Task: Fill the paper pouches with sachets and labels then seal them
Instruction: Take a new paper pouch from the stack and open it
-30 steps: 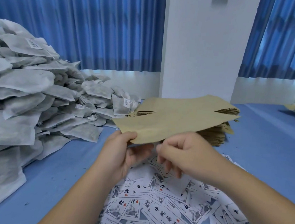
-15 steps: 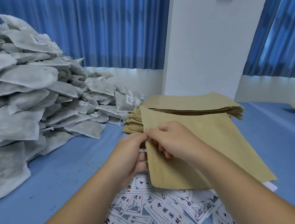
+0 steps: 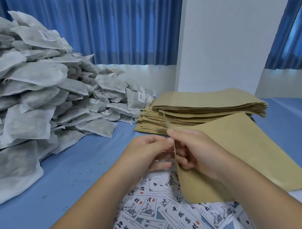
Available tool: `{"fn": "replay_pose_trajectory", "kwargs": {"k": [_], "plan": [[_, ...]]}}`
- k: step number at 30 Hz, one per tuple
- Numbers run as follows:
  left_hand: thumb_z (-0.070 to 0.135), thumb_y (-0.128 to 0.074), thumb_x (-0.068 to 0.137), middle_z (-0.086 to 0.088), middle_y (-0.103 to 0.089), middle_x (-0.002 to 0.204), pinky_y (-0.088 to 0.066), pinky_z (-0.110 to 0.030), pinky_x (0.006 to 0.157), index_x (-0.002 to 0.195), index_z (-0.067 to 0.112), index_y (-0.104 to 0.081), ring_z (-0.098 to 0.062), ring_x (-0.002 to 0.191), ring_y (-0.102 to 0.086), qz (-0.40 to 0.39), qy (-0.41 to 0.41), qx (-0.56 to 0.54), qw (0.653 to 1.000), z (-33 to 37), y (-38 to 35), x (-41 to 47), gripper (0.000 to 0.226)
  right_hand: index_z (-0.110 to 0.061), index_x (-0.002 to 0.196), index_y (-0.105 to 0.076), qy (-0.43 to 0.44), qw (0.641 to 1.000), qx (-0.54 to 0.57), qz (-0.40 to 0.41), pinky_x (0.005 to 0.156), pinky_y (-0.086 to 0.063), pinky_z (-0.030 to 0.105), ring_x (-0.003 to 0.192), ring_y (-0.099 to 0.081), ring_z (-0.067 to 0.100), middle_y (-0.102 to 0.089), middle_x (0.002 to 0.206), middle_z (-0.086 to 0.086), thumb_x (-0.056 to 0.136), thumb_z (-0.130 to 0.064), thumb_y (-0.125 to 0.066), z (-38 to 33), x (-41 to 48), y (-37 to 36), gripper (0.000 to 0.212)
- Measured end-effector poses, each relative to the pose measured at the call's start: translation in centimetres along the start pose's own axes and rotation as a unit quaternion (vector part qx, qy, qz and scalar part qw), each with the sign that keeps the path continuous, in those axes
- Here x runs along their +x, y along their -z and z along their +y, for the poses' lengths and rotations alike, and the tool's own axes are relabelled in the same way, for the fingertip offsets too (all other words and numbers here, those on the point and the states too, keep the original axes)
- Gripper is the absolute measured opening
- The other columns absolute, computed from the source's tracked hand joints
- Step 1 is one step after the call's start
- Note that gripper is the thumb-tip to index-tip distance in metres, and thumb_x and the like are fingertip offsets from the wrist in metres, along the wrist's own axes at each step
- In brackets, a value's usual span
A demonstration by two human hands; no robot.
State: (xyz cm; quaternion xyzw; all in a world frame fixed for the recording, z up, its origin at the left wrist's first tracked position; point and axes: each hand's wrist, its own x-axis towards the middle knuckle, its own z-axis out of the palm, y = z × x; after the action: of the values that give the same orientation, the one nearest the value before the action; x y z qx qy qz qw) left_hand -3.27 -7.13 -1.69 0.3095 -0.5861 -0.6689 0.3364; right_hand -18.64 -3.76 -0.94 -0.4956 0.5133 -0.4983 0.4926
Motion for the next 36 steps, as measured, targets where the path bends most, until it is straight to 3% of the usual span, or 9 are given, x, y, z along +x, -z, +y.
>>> {"fn": "replay_pose_trajectory", "kwargs": {"k": [3,6,12,15,18,25,29,33,36], "plan": [[0.024,-0.069,0.084,-0.023,-0.07,0.102,-0.051,-0.05,0.095,0.11,-0.008,-0.062,-0.034,0.102,-0.067,-0.012,0.001,-0.012,1.0,0.0,0.0,0.0,0.042,-0.02,0.065,-0.054,0.007,1.0,-0.005,-0.007,0.038,-0.027,0.018,0.039,-0.04,0.014,-0.04,0.05,-0.001,0.09,-0.037,-0.061,0.3,0.0,0.1,0.032],[0.013,-0.063,0.09,-0.026,-0.07,0.098,-0.057,-0.042,0.083,0.104,-0.01,-0.063,-0.036,0.093,-0.07,-0.041,0.008,-0.043,0.998,0.0,0.1,-0.1,0.027,-0.015,0.074,-0.053,0.01,0.999,-0.013,-0.028,0.037,-0.029,0.02,0.04,-0.041,0.015,-0.041,0.051,-0.001,0.091,-0.037,-0.06,0.7,0.0,0.4,0.029],[0.002,-0.055,0.092,-0.031,-0.068,0.101,-0.059,-0.037,0.079,0.105,-0.012,-0.065,-0.038,0.093,-0.069,-0.068,0.013,-0.073,0.995,0.2,0.1,-0.4,0.021,-0.018,0.059,-0.053,-0.001,1.0,-0.021,-0.017,0.037,-0.03,0.021,0.038,-0.041,0.016,-0.042,0.049,0.002,0.095,-0.02,-0.055,0.9,0.0,1.0,0.036],[0.003,-0.055,0.092,-0.033,-0.066,0.103,-0.057,-0.04,0.085,0.105,-0.014,-0.063,-0.041,0.095,-0.067,-0.081,-0.002,-0.076,0.994,0.2,0.0,-0.5,0.023,-0.019,0.059,-0.051,0.006,0.999,-0.04,-0.001,0.036,-0.029,0.02,0.036,-0.04,0.016,-0.042,0.047,0.001,0.093,-0.033,-0.058,0.6,-0.1,0.7,0.037],[0.004,-0.054,0.093,-0.033,-0.067,0.101,-0.058,-0.035,0.081,0.103,-0.012,-0.065,-0.04,0.094,-0.068,-0.097,-0.009,-0.074,0.992,0.3,0.1,-0.6,0.022,-0.017,0.068,-0.051,0.026,0.997,-0.079,0.001,0.036,-0.03,0.02,0.037,-0.042,0.015,-0.042,0.048,0.0,0.088,-0.045,-0.063,0.4,-0.3,0.5,0.037],[0.001,-0.052,0.093,-0.025,-0.07,0.097,-0.057,-0.027,0.074,0.096,-0.006,-0.072,-0.033,0.089,-0.071,-0.111,-0.007,-0.087,0.99,0.4,0.2,-0.7,0.022,-0.018,0.067,-0.054,0.02,0.999,-0.043,-0.024,0.037,-0.03,0.02,0.038,-0.041,0.014,-0.041,0.05,-0.001,0.087,-0.036,-0.065,0.3,-0.4,0.9,0.029],[-0.005,-0.052,0.091,-0.029,-0.069,0.098,-0.059,-0.031,0.071,0.098,-0.01,-0.069,-0.035,0.09,-0.071,-0.069,0.002,-0.089,0.994,0.3,0.1,-0.5,0.02,-0.016,0.065,-0.057,0.026,0.998,-0.049,-0.027,0.037,-0.031,0.02,0.037,-0.042,0.015,-0.044,0.048,0.001,0.091,-0.023,-0.061,0.1,-0.4,0.9,0.027],[0.023,-0.063,0.091,-0.026,-0.07,0.1,-0.059,-0.037,0.076,0.108,-0.008,-0.063,-0.033,0.093,-0.07,-0.074,-0.004,-0.06,0.995,0.4,-0.4,-0.6,0.035,-0.018,0.058,-0.053,0.05,0.992,-0.119,0.002,0.038,-0.032,0.019,0.036,-0.045,0.015,-0.047,0.044,0.001,0.087,-0.017,-0.06,-0.8,-0.7,0.7,0.029],[0.035,-0.073,0.075,-0.024,-0.071,0.096,-0.059,-0.035,0.071,0.108,-0.004,-0.054,-0.034,0.092,-0.07,-0.071,-0.009,-0.047,0.996,0.4,-0.7,-1.0,0.054,-0.015,0.059,-0.054,0.056,0.989,-0.14,-0.01,0.038,-0.031,0.018,0.035,-0.045,0.014,-0.047,0.043,0.001,0.087,-0.009,-0.054,-1.6,-0.9,0.6,0.029]]}}
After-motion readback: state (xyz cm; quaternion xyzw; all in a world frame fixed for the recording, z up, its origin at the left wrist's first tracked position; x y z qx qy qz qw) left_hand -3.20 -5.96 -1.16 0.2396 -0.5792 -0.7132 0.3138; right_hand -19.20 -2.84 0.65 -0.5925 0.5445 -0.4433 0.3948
